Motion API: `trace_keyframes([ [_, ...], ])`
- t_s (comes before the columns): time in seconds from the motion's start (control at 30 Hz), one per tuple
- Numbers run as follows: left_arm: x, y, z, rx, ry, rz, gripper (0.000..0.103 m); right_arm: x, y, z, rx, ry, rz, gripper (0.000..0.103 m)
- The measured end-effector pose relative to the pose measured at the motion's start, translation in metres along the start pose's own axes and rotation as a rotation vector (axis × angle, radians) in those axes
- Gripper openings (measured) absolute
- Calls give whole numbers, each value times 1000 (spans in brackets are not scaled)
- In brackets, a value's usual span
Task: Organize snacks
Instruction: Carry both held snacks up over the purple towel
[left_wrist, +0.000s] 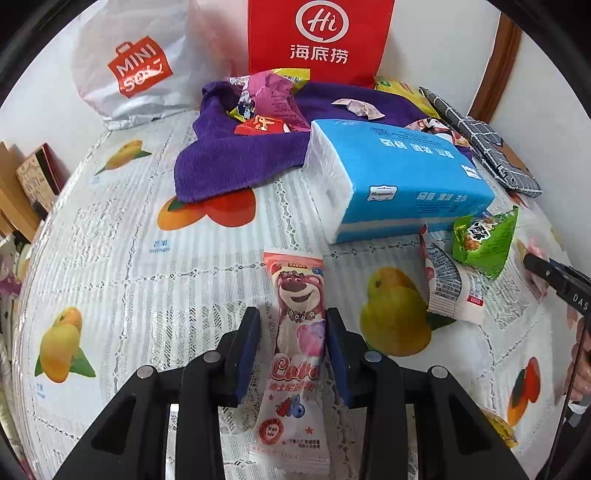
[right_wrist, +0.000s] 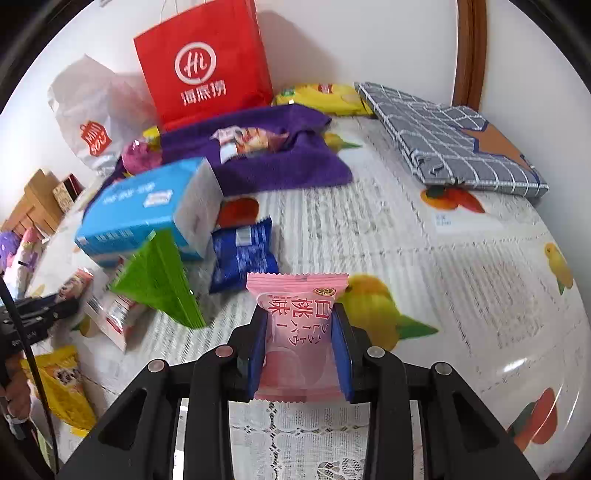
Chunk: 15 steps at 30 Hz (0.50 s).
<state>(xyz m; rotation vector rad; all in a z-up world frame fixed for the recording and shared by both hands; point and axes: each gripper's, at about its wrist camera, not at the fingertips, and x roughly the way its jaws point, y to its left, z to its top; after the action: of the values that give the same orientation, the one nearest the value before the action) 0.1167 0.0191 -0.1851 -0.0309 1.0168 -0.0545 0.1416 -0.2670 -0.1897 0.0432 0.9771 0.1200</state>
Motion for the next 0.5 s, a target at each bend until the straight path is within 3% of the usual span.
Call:
trace_keyframes([
  [0.03,1,-1,1,1,-1,0,22,1,0,-3,-2,3,-4,33],
  [0.5,-11,1,-11,-29,19,-106,22,-17,12,-32,-61,-4,-5,33],
])
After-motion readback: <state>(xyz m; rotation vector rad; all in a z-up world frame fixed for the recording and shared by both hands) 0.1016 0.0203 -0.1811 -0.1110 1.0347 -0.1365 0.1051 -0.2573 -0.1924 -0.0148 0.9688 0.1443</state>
